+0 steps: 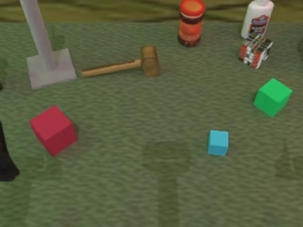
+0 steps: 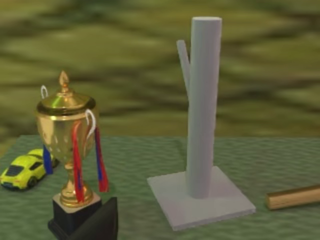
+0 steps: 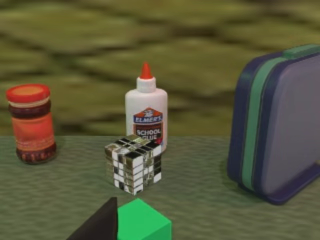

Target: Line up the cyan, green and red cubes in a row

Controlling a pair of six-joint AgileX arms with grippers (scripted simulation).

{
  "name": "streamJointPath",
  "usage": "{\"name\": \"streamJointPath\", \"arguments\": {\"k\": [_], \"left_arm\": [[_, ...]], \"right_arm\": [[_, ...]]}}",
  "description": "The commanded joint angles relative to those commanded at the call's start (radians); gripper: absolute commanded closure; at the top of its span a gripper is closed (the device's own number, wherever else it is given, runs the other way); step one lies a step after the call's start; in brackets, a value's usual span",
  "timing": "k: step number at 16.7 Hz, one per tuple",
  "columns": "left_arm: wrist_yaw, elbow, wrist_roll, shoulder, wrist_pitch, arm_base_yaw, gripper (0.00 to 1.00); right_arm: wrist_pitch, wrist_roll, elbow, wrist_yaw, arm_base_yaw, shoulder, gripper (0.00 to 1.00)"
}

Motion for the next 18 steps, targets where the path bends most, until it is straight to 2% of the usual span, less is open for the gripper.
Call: {"name": "streamJointPath", "arguments": {"k": [4,8,12,18], "left_arm": [[0.000,0.000,0.000,0.000,0.000,0.000,0.00],[0.000,0.000,0.000,0.000,0.000,0.000,0.00],[0.000,0.000,0.000,0.000,0.000,0.000,0.00],[0.000,0.000,0.000,0.000,0.000,0.000,0.00]], "right_arm": [[-0.020,0.014,0.030,-0.001,0.011,0.031,0.00],[-0.137,0.088,0.209,-0.001,0.068,0.220,0.00],[-0.327,0.202,0.488,0.002,0.153,0.576,0.00],[-0.663,0.394,0.954,0.005,0.303,1.262,0.00]]}}
